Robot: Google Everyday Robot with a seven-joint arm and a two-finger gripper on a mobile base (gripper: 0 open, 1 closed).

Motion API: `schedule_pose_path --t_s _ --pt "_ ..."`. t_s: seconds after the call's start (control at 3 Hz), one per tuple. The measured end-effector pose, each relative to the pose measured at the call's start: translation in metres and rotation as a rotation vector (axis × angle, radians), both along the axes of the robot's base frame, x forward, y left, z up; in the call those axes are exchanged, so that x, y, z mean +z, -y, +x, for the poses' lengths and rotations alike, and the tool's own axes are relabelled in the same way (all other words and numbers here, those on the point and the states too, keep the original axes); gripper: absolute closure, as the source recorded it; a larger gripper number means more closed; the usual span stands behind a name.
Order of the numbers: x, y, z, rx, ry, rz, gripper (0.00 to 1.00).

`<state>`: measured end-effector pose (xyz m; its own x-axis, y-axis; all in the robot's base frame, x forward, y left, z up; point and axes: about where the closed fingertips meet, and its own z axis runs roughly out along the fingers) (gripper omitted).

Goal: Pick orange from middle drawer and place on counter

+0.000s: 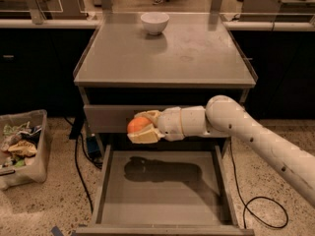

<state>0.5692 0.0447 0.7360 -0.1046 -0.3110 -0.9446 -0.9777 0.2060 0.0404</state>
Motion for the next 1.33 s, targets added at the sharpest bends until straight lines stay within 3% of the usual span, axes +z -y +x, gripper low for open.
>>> schedule_pose_path --t_s 0.67,1.33 --pt "0.128 -0.005 0.021 0.004 0.126 0.137 1.00" --pt "0.138 -0.010 0.028 0.015 0.142 0.141 1.00"
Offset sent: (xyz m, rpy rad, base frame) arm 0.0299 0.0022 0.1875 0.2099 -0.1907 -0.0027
